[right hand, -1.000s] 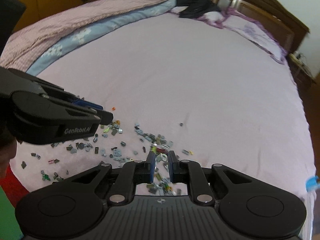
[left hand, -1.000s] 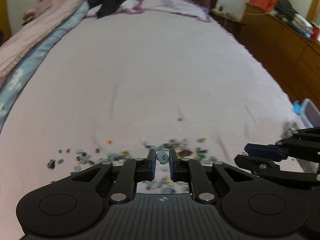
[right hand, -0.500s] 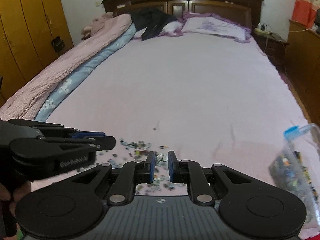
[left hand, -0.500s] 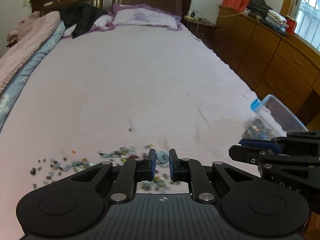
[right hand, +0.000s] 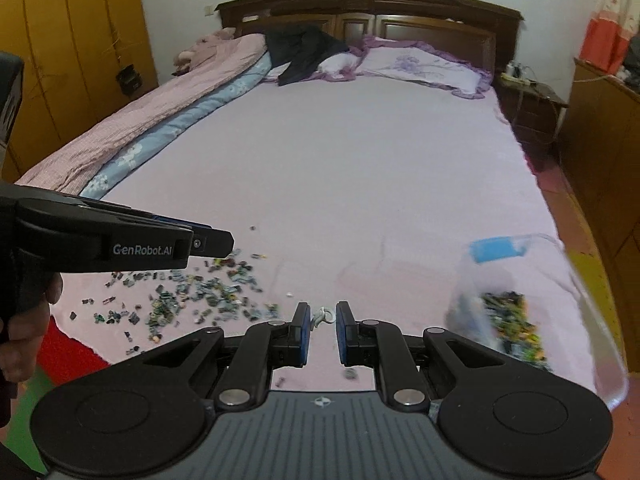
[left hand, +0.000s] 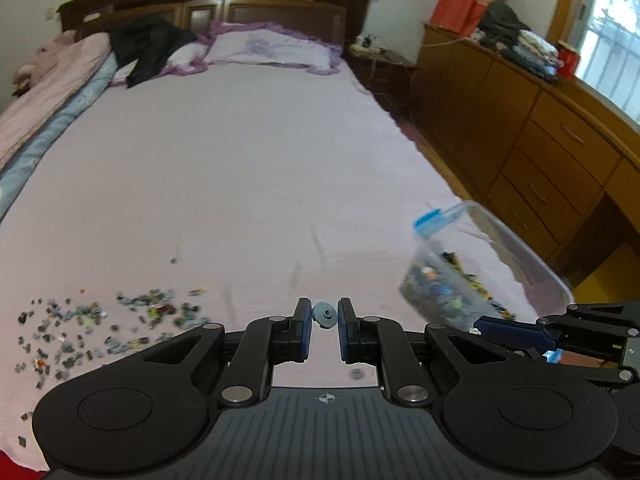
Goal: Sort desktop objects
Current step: 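Carry both held bricks over to the clear plastic box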
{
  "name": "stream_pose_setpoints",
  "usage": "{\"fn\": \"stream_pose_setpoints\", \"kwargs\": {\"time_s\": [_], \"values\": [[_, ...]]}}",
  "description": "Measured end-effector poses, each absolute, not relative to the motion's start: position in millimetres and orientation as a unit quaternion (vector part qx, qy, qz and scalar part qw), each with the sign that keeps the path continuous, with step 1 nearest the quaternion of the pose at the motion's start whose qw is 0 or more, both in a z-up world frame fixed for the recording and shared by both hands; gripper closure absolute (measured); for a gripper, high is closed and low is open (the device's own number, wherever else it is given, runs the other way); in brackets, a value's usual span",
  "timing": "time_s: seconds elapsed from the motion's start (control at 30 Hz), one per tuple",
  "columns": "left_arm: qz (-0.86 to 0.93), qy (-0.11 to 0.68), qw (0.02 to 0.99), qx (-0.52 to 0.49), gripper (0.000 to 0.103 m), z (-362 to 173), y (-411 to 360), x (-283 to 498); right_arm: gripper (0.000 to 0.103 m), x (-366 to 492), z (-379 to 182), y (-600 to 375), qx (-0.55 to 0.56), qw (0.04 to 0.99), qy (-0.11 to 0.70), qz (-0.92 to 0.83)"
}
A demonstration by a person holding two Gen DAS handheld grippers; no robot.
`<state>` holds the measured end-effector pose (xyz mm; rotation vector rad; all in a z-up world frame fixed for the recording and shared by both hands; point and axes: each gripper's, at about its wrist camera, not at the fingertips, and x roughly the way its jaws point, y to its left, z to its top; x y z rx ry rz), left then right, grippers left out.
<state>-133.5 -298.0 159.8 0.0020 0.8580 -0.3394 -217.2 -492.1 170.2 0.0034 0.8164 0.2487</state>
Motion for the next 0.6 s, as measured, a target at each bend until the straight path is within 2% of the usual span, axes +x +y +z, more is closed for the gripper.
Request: {"fn": "stream_pose_setpoints", "kwargs": {"time_s": [0.3, 0.6], "values": [[-0.217, 0.405, 0.888, 0.027, 0.088, 173, -350, -129, 0.088, -240, 172, -552, 0.04, 0.912, 0.402, 0.067], [-0.254, 0.403, 0.879, 0.029, 0.088, 170, -388, -109, 0.088, -214, 181, -562, 0.039, 0.913, 0.407, 0.008]]}}
